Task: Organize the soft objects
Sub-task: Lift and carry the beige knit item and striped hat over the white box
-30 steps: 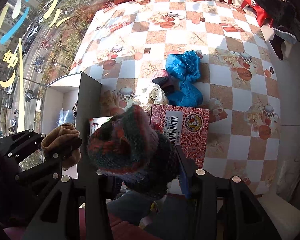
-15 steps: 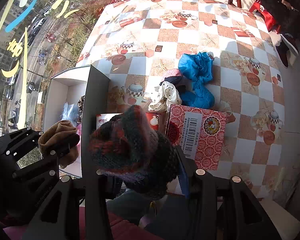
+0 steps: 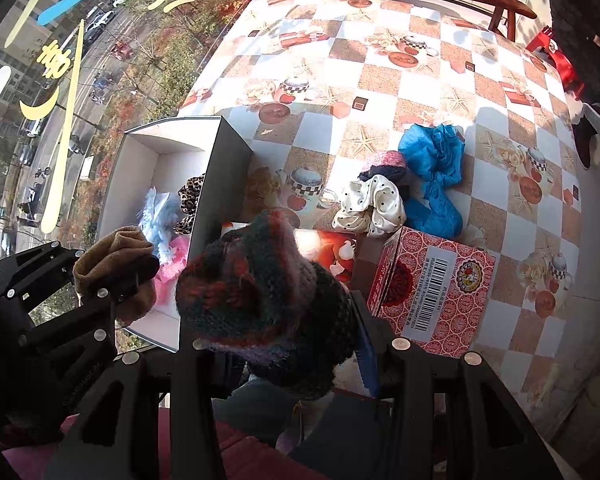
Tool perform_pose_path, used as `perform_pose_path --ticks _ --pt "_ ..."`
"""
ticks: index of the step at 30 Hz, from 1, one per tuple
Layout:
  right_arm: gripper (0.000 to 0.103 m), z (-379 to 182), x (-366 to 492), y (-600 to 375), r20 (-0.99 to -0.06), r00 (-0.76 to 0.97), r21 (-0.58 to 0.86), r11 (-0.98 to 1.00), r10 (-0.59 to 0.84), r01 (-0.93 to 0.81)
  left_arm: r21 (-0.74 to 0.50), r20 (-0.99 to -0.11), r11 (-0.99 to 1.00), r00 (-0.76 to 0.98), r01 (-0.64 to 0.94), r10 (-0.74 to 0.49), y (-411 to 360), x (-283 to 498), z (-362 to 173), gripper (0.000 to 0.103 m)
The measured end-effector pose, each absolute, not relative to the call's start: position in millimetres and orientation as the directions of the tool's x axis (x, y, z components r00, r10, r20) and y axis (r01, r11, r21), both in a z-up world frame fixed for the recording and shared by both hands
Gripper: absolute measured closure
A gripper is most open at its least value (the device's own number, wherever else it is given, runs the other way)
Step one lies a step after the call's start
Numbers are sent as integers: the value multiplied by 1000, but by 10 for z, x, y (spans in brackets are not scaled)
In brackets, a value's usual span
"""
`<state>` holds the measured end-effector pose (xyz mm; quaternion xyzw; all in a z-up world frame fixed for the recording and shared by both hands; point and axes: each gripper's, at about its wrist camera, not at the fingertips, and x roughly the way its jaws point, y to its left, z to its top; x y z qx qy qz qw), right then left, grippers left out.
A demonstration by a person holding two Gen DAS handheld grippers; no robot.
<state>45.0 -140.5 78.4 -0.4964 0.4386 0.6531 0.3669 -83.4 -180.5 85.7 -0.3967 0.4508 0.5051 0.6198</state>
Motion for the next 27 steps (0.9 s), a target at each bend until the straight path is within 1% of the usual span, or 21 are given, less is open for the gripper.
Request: perform_pose_path --ticks 27 --pt "57 761 11 -1522 -971 -238 205 -452 16 -868 -38 -956 54 52 -998 290 -2030 -1228 891 84"
